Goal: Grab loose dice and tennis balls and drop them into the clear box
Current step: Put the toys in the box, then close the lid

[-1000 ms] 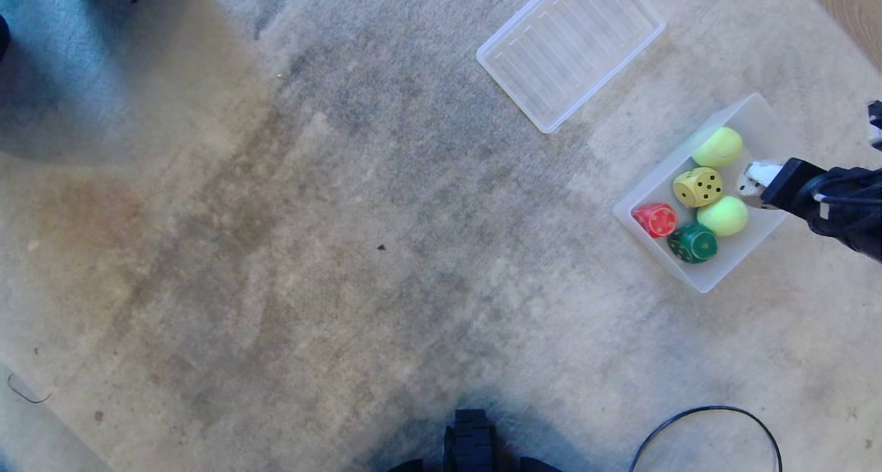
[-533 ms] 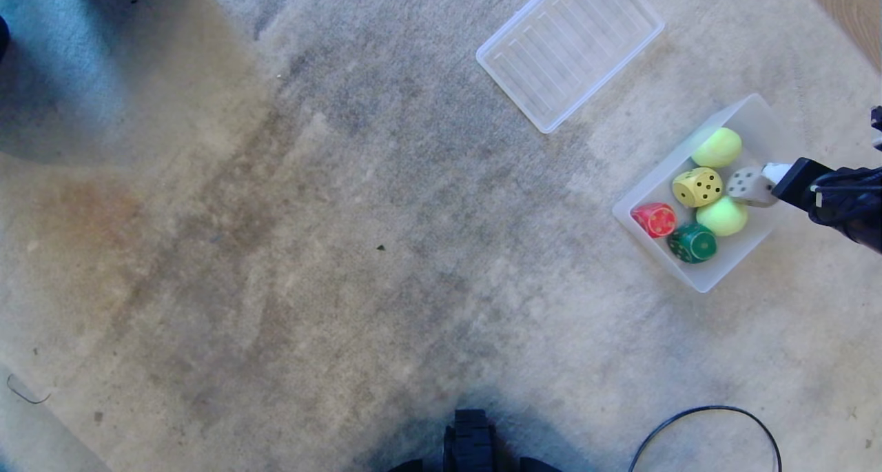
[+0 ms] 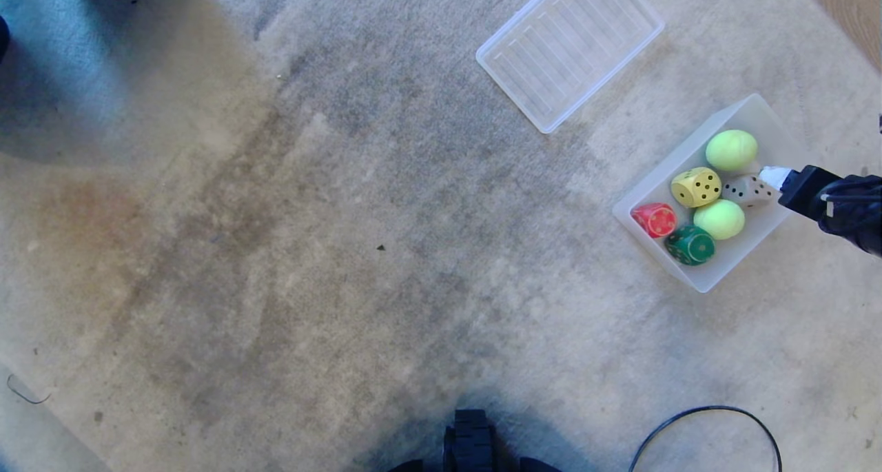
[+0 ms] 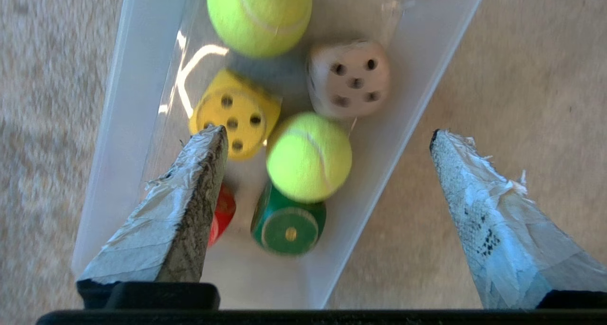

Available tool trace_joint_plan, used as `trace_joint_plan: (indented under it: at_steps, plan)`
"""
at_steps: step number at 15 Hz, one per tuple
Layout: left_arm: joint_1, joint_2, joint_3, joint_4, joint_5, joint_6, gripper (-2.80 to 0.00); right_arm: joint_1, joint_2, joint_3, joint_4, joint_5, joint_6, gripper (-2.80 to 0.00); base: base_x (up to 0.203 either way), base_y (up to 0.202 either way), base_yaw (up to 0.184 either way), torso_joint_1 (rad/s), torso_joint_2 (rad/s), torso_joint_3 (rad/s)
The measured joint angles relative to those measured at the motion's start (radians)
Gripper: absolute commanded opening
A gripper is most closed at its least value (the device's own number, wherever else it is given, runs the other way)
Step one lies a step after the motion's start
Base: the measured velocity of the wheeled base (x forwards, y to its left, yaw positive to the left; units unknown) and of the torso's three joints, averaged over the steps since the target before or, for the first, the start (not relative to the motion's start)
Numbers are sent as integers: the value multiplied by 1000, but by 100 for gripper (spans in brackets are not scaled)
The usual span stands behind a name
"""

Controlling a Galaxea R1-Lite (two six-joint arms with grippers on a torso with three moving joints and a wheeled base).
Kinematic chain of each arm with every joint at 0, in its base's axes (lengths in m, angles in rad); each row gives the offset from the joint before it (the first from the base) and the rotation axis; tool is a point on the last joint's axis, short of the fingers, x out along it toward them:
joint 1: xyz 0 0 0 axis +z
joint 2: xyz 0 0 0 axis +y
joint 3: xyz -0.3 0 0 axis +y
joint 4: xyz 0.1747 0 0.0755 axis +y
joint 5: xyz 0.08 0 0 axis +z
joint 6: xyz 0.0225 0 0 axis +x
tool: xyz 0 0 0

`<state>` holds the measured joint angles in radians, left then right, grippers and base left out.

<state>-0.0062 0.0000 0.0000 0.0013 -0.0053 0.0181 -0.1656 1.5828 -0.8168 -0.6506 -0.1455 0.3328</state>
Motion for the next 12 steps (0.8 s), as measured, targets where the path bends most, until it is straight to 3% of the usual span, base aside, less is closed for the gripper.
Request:
trace_joint_plan:
  at_steps: [2,3,12]
  plan:
    - [0,0,0,0,0,0,-280,19,-55,46,38,-1,1,0,0,0,0,0,0,0]
    - [0,0,0,0,0,-1,-280,24,-92,66,65,-1,1,-280,0,0,0,0,0,0]
    - [0,0,0,0,1,-1,-280,56,-595,223,563,56,-17,-280,0,0,0,0,0,0]
